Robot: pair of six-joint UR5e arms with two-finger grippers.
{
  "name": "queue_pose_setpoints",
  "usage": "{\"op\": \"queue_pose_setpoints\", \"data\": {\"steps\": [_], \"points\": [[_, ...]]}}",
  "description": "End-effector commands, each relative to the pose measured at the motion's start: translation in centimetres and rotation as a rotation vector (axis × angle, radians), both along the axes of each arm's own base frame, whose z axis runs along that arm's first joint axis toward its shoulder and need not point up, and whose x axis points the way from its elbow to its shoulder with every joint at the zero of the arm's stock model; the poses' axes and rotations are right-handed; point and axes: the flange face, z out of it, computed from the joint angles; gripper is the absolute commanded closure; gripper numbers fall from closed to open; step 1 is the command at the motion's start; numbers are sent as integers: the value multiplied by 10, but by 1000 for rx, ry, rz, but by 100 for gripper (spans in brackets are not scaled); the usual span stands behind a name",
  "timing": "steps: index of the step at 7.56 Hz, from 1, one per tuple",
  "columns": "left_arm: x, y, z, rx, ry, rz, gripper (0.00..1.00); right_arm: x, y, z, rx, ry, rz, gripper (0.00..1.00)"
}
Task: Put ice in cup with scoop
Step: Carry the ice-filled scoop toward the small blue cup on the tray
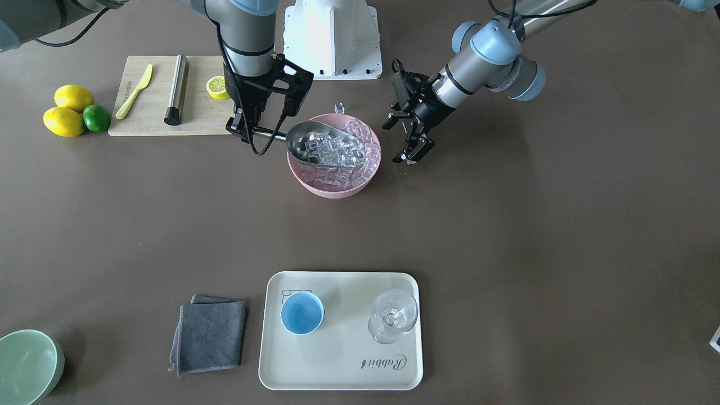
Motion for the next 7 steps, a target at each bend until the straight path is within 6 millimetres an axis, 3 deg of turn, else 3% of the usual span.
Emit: {"op": "queue_pose_setpoints", "data": {"steps": [1, 4, 7], "points": [[0, 0, 0, 0, 0, 0, 2, 17, -16, 5, -150, -68, 196, 100], [1, 0, 0, -3, -5, 2, 2, 39, -40, 10, -322, -93, 402, 100], [2, -1, 0, -7, -13, 2, 2, 68, -82, 29, -406, -63, 473, 100]]}}
